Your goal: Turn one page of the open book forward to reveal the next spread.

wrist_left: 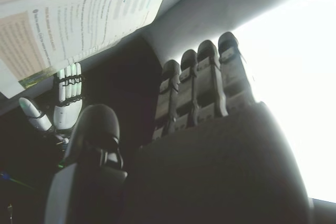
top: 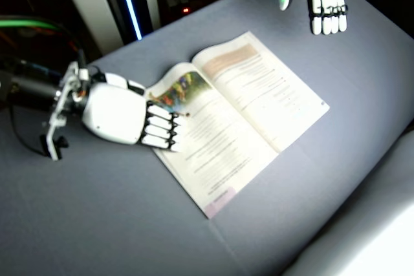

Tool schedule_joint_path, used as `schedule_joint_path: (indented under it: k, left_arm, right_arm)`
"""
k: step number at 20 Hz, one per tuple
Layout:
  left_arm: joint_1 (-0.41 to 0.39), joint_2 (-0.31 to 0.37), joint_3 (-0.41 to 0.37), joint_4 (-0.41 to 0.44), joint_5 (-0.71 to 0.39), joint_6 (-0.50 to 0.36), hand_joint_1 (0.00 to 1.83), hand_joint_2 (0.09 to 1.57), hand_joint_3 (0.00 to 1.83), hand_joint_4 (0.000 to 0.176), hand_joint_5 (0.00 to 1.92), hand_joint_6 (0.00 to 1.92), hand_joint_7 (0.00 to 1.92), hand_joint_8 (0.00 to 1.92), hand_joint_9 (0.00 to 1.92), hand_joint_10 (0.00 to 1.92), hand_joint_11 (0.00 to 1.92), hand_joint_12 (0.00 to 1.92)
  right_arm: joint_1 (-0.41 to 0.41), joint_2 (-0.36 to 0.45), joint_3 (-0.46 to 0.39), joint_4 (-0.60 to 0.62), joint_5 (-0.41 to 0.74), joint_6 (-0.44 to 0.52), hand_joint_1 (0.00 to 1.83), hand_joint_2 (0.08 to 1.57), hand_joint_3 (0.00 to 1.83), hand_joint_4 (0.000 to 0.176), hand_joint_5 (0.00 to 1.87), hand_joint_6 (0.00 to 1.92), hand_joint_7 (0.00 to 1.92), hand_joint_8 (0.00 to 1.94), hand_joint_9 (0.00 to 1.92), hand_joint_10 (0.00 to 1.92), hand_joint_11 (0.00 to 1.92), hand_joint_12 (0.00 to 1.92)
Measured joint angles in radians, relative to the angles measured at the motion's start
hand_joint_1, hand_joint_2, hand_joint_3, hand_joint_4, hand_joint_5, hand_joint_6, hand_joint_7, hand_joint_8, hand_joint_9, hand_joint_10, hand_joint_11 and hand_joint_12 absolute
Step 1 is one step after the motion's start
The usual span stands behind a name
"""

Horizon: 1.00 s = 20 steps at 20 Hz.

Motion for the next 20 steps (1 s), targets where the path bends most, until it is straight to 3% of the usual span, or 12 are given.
schedule_joint_path:
  k: [4, 8, 15, 20]
  left_arm:
    - [0.0, 0.0, 0.0, 0.006, -0.002, 0.0, 0.0, 1.43, 0.0, 0.0, 0.14, 0.01, 0.1, 0.0, 0.07, 0.0, 0.04, 0.02]
    - [0.0, 0.0, 0.0, 0.0, -0.003, -0.001, 0.0, 1.44, 0.0, 0.0, 0.16, 0.01, 0.12, 0.01, 0.09, 0.01, 0.06, 0.03]
    - [0.0, 0.002, 0.0, -0.002, -0.026, -0.002, 0.0, 1.42, 0.0, 0.0, 0.14, 0.01, 0.1, 0.0, 0.07, 0.01, 0.03, 0.02]
    - [0.0, 0.032, 0.004, -0.006, -0.034, -0.002, 0.0, 1.35, 0.0, 0.0, 0.12, 0.0, 0.08, 0.0, 0.05, 0.0, 0.02, 0.02]
  right_arm:
    - [0.041, -0.053, 0.008, 0.0, 0.007, 0.0, 0.0, 1.23, 0.0, 0.0, 0.06, 0.0, 0.03, 0.0, 0.0, 0.0, 0.0, 0.0]
    - [0.043, -0.116, 0.042, 0.079, 0.075, -0.001, 0.0, 1.21, 0.0, 0.0, 0.04, 0.0, 0.02, 0.0, 0.0, 0.0, 0.0, 0.0]
    - [0.125, -0.248, 0.096, 0.148, 0.14, -0.02, 0.0, 1.24, 0.0, 0.0, 0.04, 0.0, 0.02, 0.0, 0.0, 0.0, 0.0, 0.0]
    - [0.191, -0.334, 0.146, 0.127, 0.143, -0.042, 0.0, 1.27, 0.01, 0.0, 0.08, 0.01, 0.06, 0.01, 0.02, 0.01, 0.01, 0.0]
